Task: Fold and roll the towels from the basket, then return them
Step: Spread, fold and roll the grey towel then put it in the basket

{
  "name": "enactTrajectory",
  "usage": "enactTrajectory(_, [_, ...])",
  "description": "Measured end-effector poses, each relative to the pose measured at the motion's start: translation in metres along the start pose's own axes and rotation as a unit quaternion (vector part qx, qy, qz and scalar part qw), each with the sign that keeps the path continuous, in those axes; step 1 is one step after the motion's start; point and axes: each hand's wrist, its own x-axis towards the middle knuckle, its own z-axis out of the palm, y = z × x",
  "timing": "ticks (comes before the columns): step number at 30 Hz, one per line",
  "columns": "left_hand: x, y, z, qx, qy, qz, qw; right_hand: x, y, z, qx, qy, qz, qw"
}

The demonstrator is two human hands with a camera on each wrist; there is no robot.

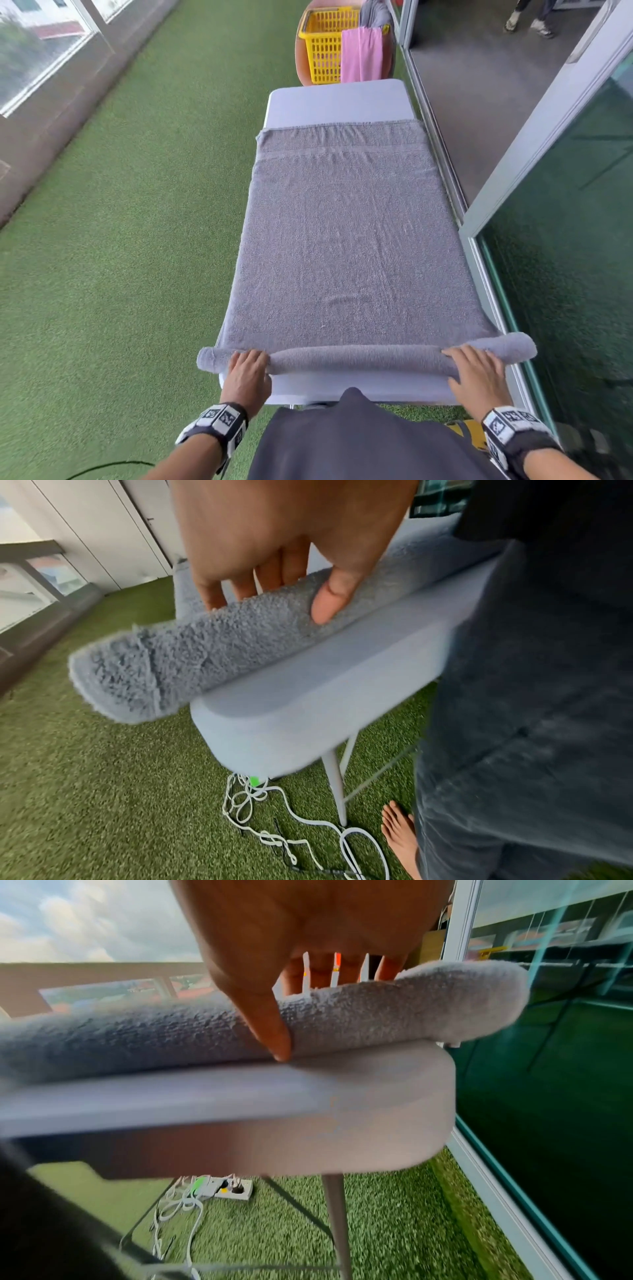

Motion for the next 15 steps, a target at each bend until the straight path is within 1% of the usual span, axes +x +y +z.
enactTrajectory(1, [0.005, 0.0, -0.003, -0.009, 0.014, -0.003, 1.0, 0.004, -0.002, -0.007, 0.001, 0.004, 0.002, 1.0])
enactTrajectory(2, [0.009, 0.001, -0.007, -0.017, 0.016, -0.019, 1.0, 0.012, -0.003, -0.012, -0.004, 0.013, -0.003, 1.0])
enactTrajectory(4, [0.018, 0.003, -0.004, -0.018, 0.009, -0.026, 0.999, 0.024, -0.006, -0.022, 0.003, 0.039, -0.004, 0.999])
enactTrajectory(6, [0.018, 0.007, -0.002, -0.017, -0.022, -0.04, 0.999, 0.028, -0.003, -0.022, 0.016, 0.06, -0.006, 0.998])
enactTrajectory(7, [0.015, 0.007, 0.0, -0.015, -0.035, -0.041, 0.998, 0.027, -0.001, -0.019, 0.009, 0.043, -0.016, 0.999])
enactTrajectory(9, [0.007, 0.003, 0.007, -0.005, -0.041, -0.01, 0.999, 0.02, 0.005, -0.009, -0.02, -0.007, -0.023, 1.0])
enactTrajectory(10, [0.004, 0.003, 0.008, -0.005, -0.046, -0.009, 0.999, 0.016, 0.005, -0.007, -0.03, -0.024, -0.024, 0.999])
enactTrajectory(13, [0.002, 0.003, -0.001, -0.037, -0.039, -0.007, 0.999, 0.015, 0.001, -0.016, -0.041, -0.037, -0.011, 0.998])
enactTrajectory(15, [0.011, 0.007, -0.012, -0.046, -0.006, 0.002, 0.999, 0.025, -0.003, -0.028, -0.06, -0.044, -0.008, 0.997])
